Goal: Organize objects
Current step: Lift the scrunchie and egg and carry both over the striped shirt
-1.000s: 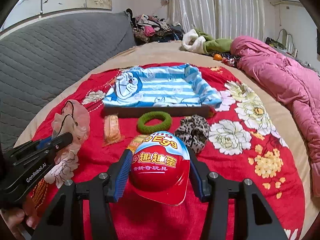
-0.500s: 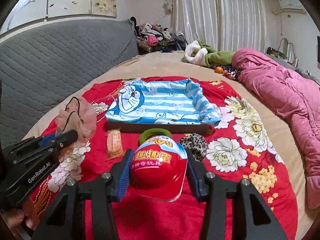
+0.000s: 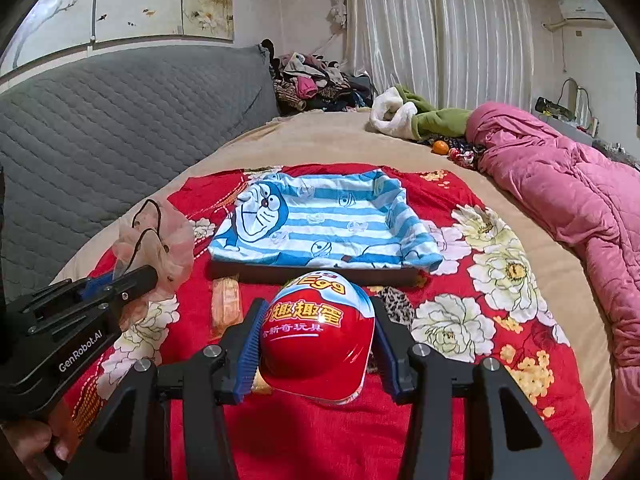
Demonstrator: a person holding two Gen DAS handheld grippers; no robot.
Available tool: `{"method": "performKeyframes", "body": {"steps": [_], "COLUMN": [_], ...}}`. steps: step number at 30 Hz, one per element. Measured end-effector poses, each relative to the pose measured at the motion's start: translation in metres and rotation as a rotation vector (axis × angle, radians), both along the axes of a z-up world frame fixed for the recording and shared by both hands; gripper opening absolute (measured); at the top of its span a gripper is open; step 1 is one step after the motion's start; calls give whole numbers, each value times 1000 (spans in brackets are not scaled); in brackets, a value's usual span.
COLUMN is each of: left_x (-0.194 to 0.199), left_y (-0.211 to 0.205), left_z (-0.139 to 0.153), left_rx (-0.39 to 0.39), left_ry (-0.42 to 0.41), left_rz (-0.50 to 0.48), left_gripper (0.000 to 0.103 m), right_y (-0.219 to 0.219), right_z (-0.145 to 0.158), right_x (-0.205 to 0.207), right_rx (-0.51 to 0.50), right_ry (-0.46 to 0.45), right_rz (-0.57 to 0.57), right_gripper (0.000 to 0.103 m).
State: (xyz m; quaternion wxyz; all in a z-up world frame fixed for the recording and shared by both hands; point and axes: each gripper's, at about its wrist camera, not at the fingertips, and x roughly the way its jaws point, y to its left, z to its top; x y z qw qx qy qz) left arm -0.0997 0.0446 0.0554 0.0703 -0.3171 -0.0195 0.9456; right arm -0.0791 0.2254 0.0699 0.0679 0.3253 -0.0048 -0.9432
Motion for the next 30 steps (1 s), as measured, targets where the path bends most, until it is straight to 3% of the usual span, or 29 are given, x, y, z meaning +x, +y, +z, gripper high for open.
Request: {"method": "performKeyframes", "body": {"steps": [30], "left_x": [-59], "left_y": [23], "left_z": [40], "left_rx": [-8], "left_ry": [47], "left_rz": [-10], "left_gripper": [15], "right_y": [2], "right_z": [41], "right_x": [-45], "right_rx": [2], "right_ry": [69], "right_rz": [-5], "right_gripper": [49]}}
